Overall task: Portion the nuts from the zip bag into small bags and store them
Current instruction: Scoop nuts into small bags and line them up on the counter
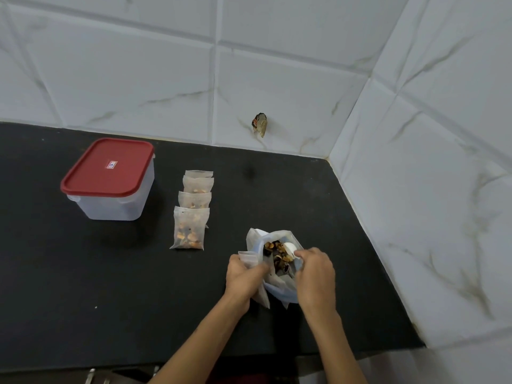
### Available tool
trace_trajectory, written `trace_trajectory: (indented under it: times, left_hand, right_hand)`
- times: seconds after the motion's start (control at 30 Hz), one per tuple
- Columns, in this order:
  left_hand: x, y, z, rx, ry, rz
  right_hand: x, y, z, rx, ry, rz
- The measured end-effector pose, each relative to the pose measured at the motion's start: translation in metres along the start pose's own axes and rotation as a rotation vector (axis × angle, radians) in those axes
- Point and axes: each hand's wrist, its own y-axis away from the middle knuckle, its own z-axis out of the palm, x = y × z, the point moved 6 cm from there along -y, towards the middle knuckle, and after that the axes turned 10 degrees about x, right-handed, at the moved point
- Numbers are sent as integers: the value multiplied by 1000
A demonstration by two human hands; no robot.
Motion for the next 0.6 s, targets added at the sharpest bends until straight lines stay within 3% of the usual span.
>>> trace_trajectory:
  times: [0.17, 0.37, 0.5, 0.6]
  left_hand:
    - [-5, -1, 4, -29, 159, -112]
    - [-10, -3, 2, -21, 176, -150]
    - [-5, -3, 3, -6, 107, -111]
    - [-5, -2, 6, -26, 140, -137]
  right_hand:
    - [7, 7, 10, -66, -1, -10]
    - [21, 2, 15, -251, 66, 136]
    - [10, 7, 10, -149, 78, 47]
    - [10, 8, 7, -197, 26, 92]
